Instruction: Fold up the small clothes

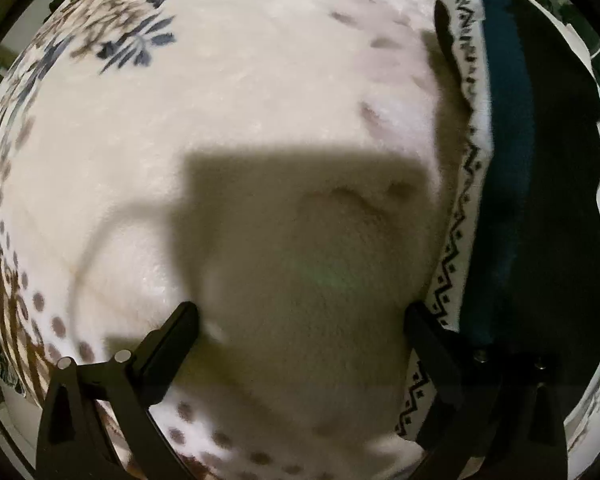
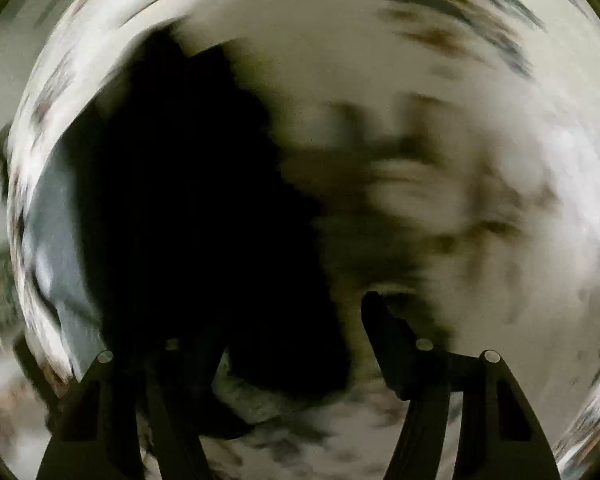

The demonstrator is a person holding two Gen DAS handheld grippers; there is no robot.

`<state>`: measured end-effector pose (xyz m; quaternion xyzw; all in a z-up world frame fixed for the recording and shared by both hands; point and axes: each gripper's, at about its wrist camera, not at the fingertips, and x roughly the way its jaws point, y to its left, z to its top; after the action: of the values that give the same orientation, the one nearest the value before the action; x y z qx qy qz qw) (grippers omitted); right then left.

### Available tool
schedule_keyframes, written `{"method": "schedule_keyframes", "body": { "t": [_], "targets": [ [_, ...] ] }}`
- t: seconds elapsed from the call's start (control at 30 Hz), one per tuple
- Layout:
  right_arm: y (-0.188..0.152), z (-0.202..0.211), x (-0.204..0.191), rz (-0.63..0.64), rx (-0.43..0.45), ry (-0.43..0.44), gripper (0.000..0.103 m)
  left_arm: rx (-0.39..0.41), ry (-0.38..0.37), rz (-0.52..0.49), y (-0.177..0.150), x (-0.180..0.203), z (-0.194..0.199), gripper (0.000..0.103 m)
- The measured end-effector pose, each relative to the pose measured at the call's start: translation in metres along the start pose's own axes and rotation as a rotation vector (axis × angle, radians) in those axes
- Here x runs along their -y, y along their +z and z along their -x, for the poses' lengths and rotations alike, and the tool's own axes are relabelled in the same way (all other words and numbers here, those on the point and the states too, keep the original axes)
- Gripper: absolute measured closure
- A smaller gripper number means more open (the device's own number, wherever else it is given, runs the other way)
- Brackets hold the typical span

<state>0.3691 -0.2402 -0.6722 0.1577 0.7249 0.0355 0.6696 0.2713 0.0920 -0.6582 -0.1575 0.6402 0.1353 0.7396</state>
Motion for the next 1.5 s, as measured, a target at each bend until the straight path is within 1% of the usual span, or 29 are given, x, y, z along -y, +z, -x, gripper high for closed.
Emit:
{"method": "schedule_keyframes", "body": {
  "t": [0.07, 0.1, 0.2, 0.27, 0.3, 0.37, 0.4, 0.43, 0.47, 0.5, 0.57, 0.63, 0.7, 0.77, 0.8, 0.83, 0.87, 0.9, 0.93, 0.97, 1.03, 1.1, 1.13, 1.17, 1.23, 1.33, 1.4, 1.47, 1.5],
  "targets": [
    [0.002, 0.004, 0.026, -0.053, -0.012, -0.037, 0.036, -0.009, -0.018, -0.004, -0.003, -0.006, 0.003, 0.0],
    [0.001, 0.007, 0.039, -0.068, -0.024, -0.021, 0.036, -0.009, -0.032, 0.006, -0.002, -0.006, 0.006, 0.0],
    [-0.006, 0.017, 0.048, -0.082, -0.041, 0.03, 0.034, 0.004, -0.066, 0.051, -0.001, -0.009, 0.018, 0.0],
    [-0.011, 0.024, 0.05, -0.102, -0.031, 0.147, 0.034, 0.033, -0.107, 0.093, -0.002, -0.008, 0.03, 0.0],
    [-0.012, 0.023, 0.053, -0.13, -0.04, 0.276, 0.033, 0.05, -0.125, 0.107, -0.002, -0.01, 0.036, 0.0],
    [-0.019, 0.01, 0.055, -0.179, -0.089, 0.406, 0.027, 0.095, -0.173, 0.136, 0.003, -0.008, 0.05, 0.0],
    [-0.02, -0.006, 0.058, -0.23, -0.143, 0.486, 0.027, 0.111, -0.191, 0.147, 0.007, -0.006, 0.054, 0.0],
    [-0.024, -0.02, 0.059, -0.269, -0.186, 0.529, 0.031, 0.123, -0.209, 0.153, 0.012, -0.003, 0.057, 0.0],
    [-0.028, -0.024, 0.06, -0.299, -0.192, 0.543, 0.074, 0.132, -0.228, 0.154, 0.017, -0.002, 0.059, 0.0],
    [-0.032, -0.024, 0.065, -0.325, -0.183, 0.526, 0.083, 0.142, -0.248, 0.152, 0.024, 0.003, 0.059, 0.0],
    [-0.033, -0.018, 0.065, -0.28, -0.207, 0.418, 0.083, 0.166, -0.271, 0.14, 0.046, 0.014, 0.057, 0.0],
    [-0.031, -0.005, 0.065, -0.219, -0.191, 0.371, 0.08, 0.18, -0.299, 0.126, 0.066, 0.009, 0.056, 0.0],
    [-0.024, 0.011, 0.06, -0.157, -0.181, 0.352, 0.071, 0.177, -0.325, 0.106, 0.078, 0.01, 0.052, 0.0],
    [0.001, 0.03, 0.051, -0.1, -0.137, 0.352, 0.046, 0.176, -0.351, 0.088, 0.1, 0.015, 0.045, 0.002],
    [0.009, 0.036, 0.043, -0.084, -0.109, 0.358, 0.04, 0.185, -0.366, 0.079, 0.11, 0.022, 0.042, 0.003],
    [0.028, 0.048, 0.035, -0.054, -0.045, 0.37, 0.031, 0.195, -0.374, 0.073, 0.117, 0.027, 0.04, 0.007],
    [0.034, 0.051, 0.031, -0.039, -0.019, 0.371, 0.03, 0.206, -0.37, 0.07, 0.115, 0.028, 0.042, 0.021],
    [0.056, 0.054, 0.02, -0.004, 0.018, 0.384, 0.03, 0.22, -0.372, 0.066, 0.123, 0.033, 0.038, 0.031],
    [0.068, 0.053, 0.012, 0.015, 0.032, 0.392, 0.03, 0.222, -0.387, 0.06, 0.122, 0.034, 0.041, 0.054],
    [0.088, 0.046, 0.001, 0.042, 0.04, 0.406, 0.03, 0.216, -0.38, 0.054, 0.127, 0.038, 0.039, 0.072],
    [0.113, 0.027, -0.017, 0.074, 0.008, 0.41, 0.03, 0.221, -0.386, 0.043, 0.134, 0.042, 0.037, 0.082],
    [0.133, 0.014, -0.028, 0.096, -0.032, 0.441, 0.03, 0.232, -0.389, 0.042, 0.133, 0.041, 0.039, 0.085],
    [0.141, 0.007, -0.036, 0.119, -0.046, 0.471, 0.044, 0.239, -0.398, 0.042, 0.132, 0.04, 0.041, 0.086],
    [0.145, 0.002, -0.041, 0.137, -0.037, 0.471, 0.09, 0.25, -0.404, 0.048, 0.13, 0.036, 0.045, 0.087],
    [0.145, 0.002, -0.044, 0.151, -0.015, 0.455, 0.092, 0.257, -0.43, 0.061, 0.13, 0.031, 0.048, 0.087],
    [0.146, 0.018, -0.055, 0.147, 0.086, 0.431, 0.092, 0.249, -0.448, 0.069, 0.134, 0.026, 0.047, 0.087],
    [0.155, 0.013, -0.059, 0.142, 0.079, 0.414, 0.092, 0.212, -0.454, 0.084, 0.139, 0.025, 0.036, 0.086],
    [0.16, 0.004, -0.061, 0.17, 0.063, 0.34, 0.091, 0.171, -0.467, 0.126, 0.141, 0.019, 0.032, 0.08],
    [0.161, -0.003, -0.068, 0.199, 0.021, 0.303, 0.09, 0.161, -0.486, 0.155, 0.138, 0.012, 0.035, 0.077]
  ]
}}
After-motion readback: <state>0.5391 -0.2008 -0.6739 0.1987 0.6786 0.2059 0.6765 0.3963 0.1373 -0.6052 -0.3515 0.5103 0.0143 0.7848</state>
